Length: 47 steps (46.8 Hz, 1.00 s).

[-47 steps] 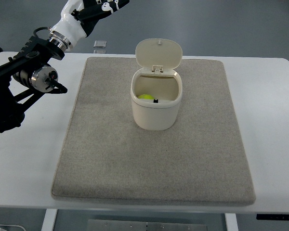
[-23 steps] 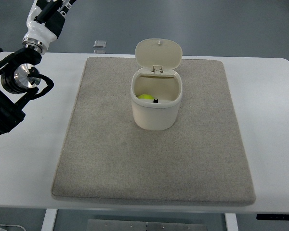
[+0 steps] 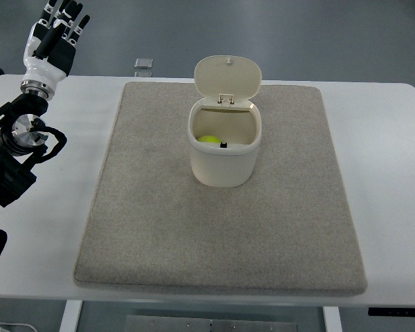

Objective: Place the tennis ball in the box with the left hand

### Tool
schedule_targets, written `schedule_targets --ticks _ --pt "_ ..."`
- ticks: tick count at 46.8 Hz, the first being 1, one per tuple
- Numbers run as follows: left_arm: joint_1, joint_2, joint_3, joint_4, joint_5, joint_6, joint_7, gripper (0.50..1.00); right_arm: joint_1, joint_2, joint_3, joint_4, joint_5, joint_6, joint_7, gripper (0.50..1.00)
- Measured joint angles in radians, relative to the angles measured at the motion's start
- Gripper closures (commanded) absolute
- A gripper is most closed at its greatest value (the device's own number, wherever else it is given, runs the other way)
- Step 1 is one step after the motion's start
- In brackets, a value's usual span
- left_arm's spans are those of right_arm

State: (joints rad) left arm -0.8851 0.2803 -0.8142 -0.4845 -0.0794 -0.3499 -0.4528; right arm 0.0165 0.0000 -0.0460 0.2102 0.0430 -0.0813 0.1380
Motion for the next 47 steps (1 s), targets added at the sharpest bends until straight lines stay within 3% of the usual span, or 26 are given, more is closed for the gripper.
schedule_targets --ticks 12,47 --pt "-0.007 -0.038 -0.003 0.070 0.011 -0.003 0.000 0.617 0.000 0.000 0.000 0.000 0.000 0.000 0.000 0.562" --pt "-0.020 -0.117 0.007 0.131 0.004 0.021 0.001 0.615 0.000 0.000 0.000 0.000 0.000 0.000 0.000 0.562"
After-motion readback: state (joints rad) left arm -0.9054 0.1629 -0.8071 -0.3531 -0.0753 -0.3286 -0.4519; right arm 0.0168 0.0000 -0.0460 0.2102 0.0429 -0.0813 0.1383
